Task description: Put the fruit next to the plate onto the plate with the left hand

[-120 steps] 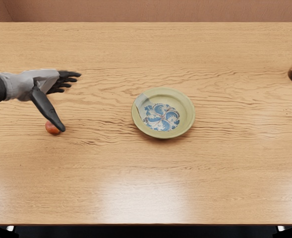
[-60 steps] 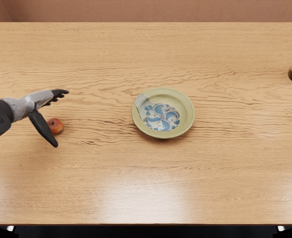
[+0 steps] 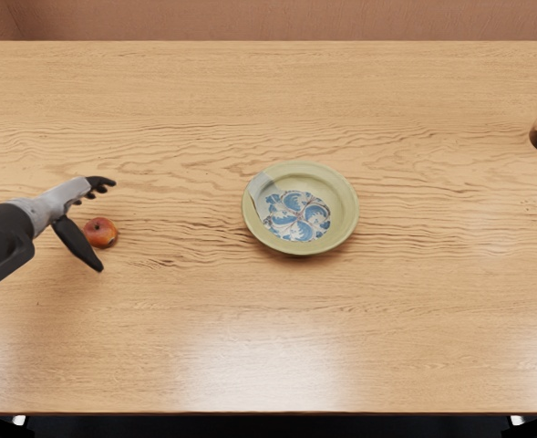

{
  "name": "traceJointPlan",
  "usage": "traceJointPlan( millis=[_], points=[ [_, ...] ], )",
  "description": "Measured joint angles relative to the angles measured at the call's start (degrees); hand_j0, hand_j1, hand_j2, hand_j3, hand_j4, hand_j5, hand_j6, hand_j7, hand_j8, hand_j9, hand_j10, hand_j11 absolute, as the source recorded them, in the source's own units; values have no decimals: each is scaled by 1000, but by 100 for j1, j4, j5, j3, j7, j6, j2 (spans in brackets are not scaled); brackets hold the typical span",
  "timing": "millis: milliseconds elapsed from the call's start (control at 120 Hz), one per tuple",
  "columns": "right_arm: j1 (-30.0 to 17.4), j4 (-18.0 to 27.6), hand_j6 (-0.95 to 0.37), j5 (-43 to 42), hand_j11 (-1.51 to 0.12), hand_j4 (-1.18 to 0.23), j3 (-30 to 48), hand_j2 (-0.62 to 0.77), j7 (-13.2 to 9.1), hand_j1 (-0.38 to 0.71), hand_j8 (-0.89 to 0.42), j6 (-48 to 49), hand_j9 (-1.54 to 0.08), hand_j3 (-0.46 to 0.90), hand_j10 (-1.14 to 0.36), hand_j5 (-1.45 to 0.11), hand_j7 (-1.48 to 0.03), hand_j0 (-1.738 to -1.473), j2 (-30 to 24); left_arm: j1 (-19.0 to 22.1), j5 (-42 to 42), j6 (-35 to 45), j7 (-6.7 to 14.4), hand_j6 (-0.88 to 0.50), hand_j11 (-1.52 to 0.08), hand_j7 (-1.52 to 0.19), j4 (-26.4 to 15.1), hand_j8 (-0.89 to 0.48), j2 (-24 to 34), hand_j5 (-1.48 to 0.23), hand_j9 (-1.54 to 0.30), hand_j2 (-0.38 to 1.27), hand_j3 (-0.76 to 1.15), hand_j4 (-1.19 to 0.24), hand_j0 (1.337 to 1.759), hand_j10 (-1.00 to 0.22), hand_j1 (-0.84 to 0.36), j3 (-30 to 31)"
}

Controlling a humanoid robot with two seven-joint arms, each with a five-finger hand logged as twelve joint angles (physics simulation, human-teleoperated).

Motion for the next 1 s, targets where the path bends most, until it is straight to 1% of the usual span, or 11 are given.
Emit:
traceJointPlan(
  millis=[92,233,325,417,567,750,1000],
  points=[
    [0,0,0,-1,0,0,-1,0,0,-349,0,0,0,0,0,0,0,-1658,0,0,96,51,0,-179,-224,-224,119,-179,-224,-224,-224,38,0,-177,1658,-177,146,4],
    [0,0,0,-2,0,0,-4,0,0,-349,0,0,0,0,0,0,0,-1658,0,15,216,159,0,-204,-256,-257,326,-203,-344,-257,-256,43,0,-202,1658,-202,116,14],
    [0,0,0,-6,0,0,-5,0,0,-349,0,0,0,0,0,0,0,-1658,0,124,352,232,0,-213,-268,-268,493,-212,-546,-269,-268,45,0,-211,1658,-211,105,17],
    [0,0,0,-8,0,0,-5,0,0,-349,0,0,0,0,0,0,0,-1658,0,138,495,306,0,-218,-275,-276,630,-218,-573,-276,-276,46,0,-217,1658,-216,98,19],
    [0,0,0,-8,0,0,-2,0,0,-349,0,0,0,0,0,0,0,-1658,0,145,635,414,0,-229,-290,-290,735,-229,-581,-290,-290,49,0,-228,1658,-227,85,21],
    [0,0,0,-8,0,0,-4,0,0,-349,0,0,0,0,0,0,0,-1658,0,138,698,569,0,-250,-317,-317,891,-249,-722,-317,-317,53,0,-248,1658,-248,60,187],
    [0,0,0,-6,0,0,-5,0,0,-349,0,0,0,0,0,0,0,-1658,0,106,709,609,0,-330,-422,-422,935,-330,-761,-422,-422,69,0,-329,1658,-328,-37,235]
  ],
)
